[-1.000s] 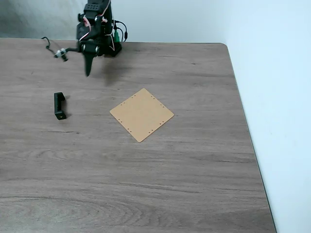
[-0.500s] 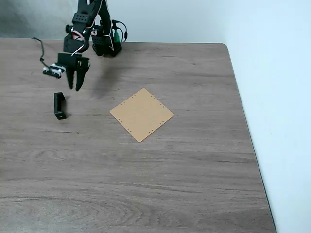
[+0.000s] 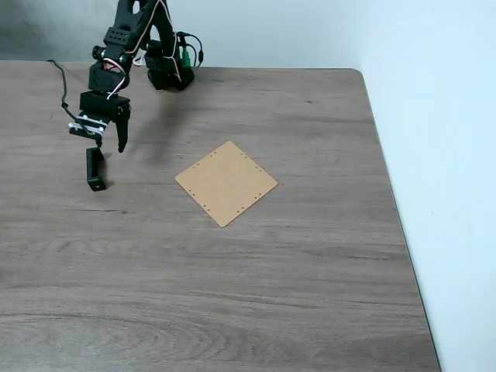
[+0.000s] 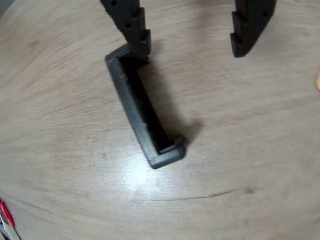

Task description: Grasp a black block and then place it on the board.

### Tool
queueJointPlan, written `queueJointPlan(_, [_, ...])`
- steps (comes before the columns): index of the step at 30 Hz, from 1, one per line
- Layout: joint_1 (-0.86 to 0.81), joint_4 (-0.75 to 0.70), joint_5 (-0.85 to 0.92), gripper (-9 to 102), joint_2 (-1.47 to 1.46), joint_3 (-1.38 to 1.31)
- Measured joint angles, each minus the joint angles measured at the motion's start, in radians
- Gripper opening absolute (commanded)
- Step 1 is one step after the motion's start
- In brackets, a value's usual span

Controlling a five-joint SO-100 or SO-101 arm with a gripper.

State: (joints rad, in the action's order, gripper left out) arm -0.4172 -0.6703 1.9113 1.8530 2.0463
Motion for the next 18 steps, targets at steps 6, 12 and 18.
queueJointPlan(6, [-0.037,-0.008,0.126,22,-0.041,-0.061])
queueJointPlan(12, [-0.077,-0.026,0.222,22,-0.087,-0.087])
queueJointPlan(18, [-0.121,-0.025,0.288,21,-0.141,-0.117])
